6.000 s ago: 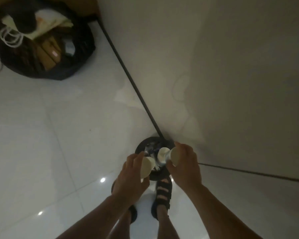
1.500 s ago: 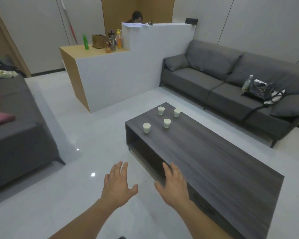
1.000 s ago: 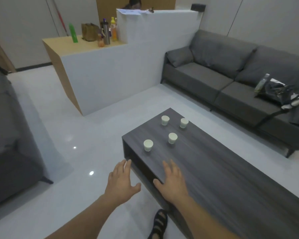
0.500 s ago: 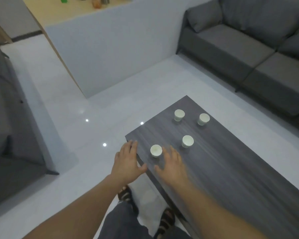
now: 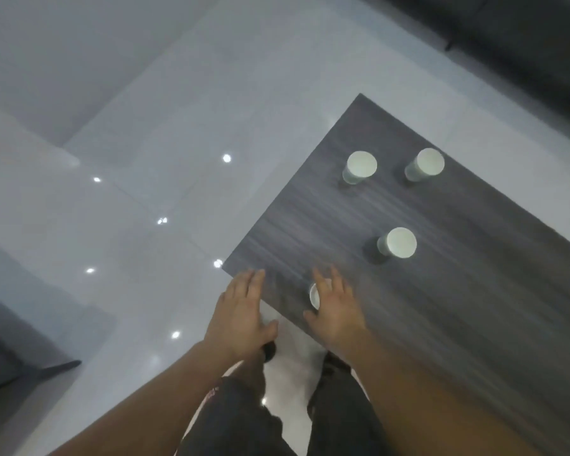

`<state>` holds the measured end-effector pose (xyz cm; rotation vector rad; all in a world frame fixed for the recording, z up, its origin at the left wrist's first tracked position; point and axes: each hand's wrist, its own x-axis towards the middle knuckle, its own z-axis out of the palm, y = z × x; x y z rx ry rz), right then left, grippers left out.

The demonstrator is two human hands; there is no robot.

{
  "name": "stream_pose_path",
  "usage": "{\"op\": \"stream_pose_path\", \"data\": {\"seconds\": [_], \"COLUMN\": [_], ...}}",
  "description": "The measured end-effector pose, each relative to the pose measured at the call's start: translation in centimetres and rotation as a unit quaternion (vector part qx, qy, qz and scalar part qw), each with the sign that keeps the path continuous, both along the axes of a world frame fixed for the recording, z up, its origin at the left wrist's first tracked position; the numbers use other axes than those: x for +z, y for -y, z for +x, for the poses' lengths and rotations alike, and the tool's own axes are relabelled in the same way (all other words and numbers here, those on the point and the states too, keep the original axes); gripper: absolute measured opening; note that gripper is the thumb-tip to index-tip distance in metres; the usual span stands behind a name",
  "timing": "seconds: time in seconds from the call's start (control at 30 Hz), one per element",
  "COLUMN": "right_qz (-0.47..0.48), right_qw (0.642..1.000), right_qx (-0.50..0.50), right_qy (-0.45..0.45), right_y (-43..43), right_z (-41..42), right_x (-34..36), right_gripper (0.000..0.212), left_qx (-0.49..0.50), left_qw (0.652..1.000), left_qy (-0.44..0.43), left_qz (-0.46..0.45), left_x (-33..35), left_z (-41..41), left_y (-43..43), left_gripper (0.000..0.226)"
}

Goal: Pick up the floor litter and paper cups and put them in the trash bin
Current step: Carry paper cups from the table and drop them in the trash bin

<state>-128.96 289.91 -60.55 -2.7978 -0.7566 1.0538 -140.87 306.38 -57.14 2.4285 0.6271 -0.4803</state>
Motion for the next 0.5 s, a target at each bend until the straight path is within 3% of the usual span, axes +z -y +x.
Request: {"op": "stream_pose_path", "data": {"seconds": [0.2, 0.33, 0.5], "right_qz": [0.031, 0.169, 0.291], "right_qw": [0.995, 0.934, 0.883], "right_qx": [-0.089, -0.304, -0.329], "right_qy": [-0.022, -0.075, -0.167], "right_y": [-0.7, -1.2, -1.5], "right_z": [0.5, 1.8, 3.9], "right_x": [-4.3, -3.9, -1.8], "right_gripper": [0.068, 0.078, 0.093], "left_qx": [-0.089, -0.131, -0.163], "left_qw": [0.994, 0.985, 0.97], "left_qy": [0.006, 0.009, 0.052], "left_qz": [-0.061, -0.112, -0.171], "left_x": [-4.7, -5.8, -5.3], "left_z": [3.8, 6.8, 11.1], "left_y": [-1.8, -0.6, 0.8], "left_gripper": [0.094, 0.096, 0.078]}}
